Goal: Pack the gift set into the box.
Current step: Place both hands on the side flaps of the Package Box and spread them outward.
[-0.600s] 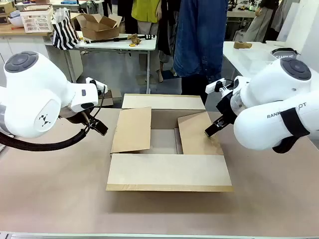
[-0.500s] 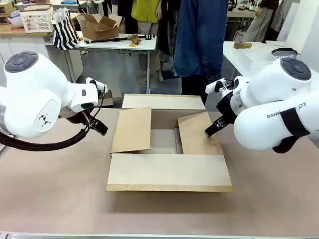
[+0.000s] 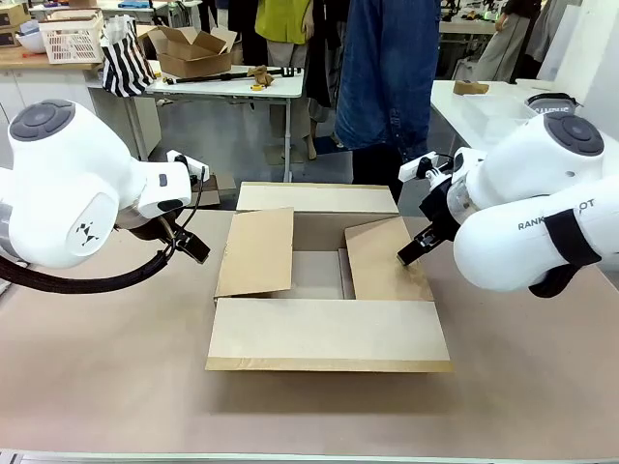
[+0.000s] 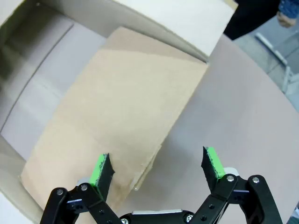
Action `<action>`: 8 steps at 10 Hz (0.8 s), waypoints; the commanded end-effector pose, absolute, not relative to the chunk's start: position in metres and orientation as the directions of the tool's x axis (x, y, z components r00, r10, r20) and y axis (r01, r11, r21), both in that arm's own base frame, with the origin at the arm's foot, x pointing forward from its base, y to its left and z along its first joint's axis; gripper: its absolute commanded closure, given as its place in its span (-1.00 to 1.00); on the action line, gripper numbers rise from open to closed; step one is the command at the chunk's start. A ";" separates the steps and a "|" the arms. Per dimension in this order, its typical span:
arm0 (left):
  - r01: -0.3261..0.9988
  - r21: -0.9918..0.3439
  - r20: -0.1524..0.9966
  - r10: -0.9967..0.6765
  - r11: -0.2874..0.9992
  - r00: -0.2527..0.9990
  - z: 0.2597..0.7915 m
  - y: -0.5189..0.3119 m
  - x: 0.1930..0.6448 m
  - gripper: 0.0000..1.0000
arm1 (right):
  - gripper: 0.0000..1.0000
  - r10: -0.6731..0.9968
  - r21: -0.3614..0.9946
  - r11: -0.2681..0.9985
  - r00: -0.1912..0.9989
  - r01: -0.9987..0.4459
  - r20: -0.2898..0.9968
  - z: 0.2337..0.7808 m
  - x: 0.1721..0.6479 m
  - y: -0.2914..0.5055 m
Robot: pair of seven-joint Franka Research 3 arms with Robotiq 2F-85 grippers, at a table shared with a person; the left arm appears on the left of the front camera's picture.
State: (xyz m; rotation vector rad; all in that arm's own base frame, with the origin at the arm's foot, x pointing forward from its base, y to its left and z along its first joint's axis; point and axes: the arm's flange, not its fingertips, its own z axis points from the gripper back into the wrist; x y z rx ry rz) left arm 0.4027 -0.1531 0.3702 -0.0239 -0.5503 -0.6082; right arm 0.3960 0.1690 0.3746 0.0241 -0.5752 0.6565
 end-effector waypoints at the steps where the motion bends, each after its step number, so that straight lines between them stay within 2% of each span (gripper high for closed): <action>1: 0.547 0.136 0.498 -0.534 0.826 0.683 0.370 -0.152 0.403 -1.00 | -1.00 0.569 -0.155 0.798 0.643 -0.582 0.512 0.375 0.396 0.169; 7: 0.548 0.137 0.497 -0.536 0.825 0.682 0.370 -0.153 0.403 -1.00 | -1.00 0.570 -0.156 0.798 0.643 -0.583 0.512 0.375 0.396 0.169; 8: 0.549 0.078 0.443 -0.522 0.832 0.729 0.390 -0.150 0.402 -1.00 | -1.00 0.493 -0.095 0.846 0.701 -0.525 0.516 0.393 0.396 0.171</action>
